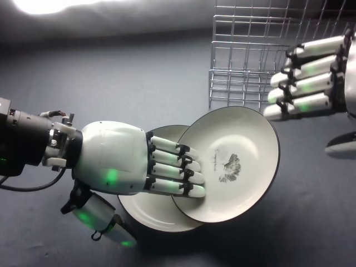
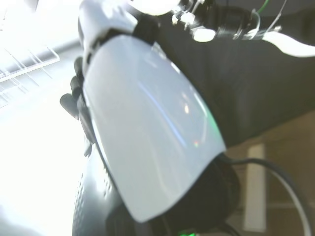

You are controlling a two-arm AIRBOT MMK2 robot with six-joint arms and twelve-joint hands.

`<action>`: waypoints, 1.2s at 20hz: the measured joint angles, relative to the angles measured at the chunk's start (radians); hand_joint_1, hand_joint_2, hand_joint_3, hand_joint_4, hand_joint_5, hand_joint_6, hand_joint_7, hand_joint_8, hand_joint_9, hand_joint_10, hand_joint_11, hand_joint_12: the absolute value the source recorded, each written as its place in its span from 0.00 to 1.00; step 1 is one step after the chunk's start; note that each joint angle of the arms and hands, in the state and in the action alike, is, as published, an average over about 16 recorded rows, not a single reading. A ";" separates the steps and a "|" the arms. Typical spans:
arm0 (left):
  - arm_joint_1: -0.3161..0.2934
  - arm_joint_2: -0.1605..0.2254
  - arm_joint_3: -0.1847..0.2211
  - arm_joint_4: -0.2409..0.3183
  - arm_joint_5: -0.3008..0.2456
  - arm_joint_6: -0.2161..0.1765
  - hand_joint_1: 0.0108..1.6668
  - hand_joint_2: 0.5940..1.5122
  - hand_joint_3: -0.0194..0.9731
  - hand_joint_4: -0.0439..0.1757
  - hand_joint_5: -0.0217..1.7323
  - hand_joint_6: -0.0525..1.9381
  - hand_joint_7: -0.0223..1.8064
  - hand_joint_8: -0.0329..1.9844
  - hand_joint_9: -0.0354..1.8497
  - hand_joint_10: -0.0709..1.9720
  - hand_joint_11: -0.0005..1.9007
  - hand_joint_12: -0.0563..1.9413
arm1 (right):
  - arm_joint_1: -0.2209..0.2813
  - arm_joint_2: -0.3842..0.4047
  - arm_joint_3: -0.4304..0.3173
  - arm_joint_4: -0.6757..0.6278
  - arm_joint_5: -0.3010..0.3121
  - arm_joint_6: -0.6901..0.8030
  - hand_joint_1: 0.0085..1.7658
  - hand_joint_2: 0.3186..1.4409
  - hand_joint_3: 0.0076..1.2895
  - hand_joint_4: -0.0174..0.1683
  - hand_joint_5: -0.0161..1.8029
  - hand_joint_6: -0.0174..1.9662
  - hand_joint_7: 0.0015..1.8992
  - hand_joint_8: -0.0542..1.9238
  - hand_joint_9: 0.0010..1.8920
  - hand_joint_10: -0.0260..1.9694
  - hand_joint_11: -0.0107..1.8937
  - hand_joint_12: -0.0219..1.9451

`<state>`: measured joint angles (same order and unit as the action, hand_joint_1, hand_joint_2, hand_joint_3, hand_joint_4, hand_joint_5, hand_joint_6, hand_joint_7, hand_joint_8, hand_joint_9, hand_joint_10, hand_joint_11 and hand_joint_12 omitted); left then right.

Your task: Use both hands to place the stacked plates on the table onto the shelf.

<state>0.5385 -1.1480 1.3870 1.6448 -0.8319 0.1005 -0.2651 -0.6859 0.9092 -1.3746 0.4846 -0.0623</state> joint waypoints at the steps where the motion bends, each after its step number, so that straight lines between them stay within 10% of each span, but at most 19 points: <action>1: -0.003 -0.006 0.001 0.001 0.002 0.000 0.00 0.68 0.03 0.16 0.02 0.01 0.02 0.01 0.05 0.04 0.02 0.05 | -0.001 -0.006 0.010 -0.026 0.017 -0.001 0.01 0.99 0.01 0.11 0.15 0.02 0.15 0.04 0.14 0.02 0.01 0.46; 24: -0.036 -0.035 0.030 0.026 0.000 -0.006 0.00 0.68 0.03 0.15 0.02 0.01 0.02 0.01 0.05 0.04 0.02 0.05 | -0.036 -0.099 0.075 -0.278 0.147 -0.006 0.59 0.71 0.01 0.11 0.04 0.02 0.01 0.04 0.01 0.02 0.01 0.25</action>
<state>0.5030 -1.1828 1.4169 1.6711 -0.8321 0.0947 -0.3012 -0.7851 0.9838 -1.6531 0.6314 -0.0680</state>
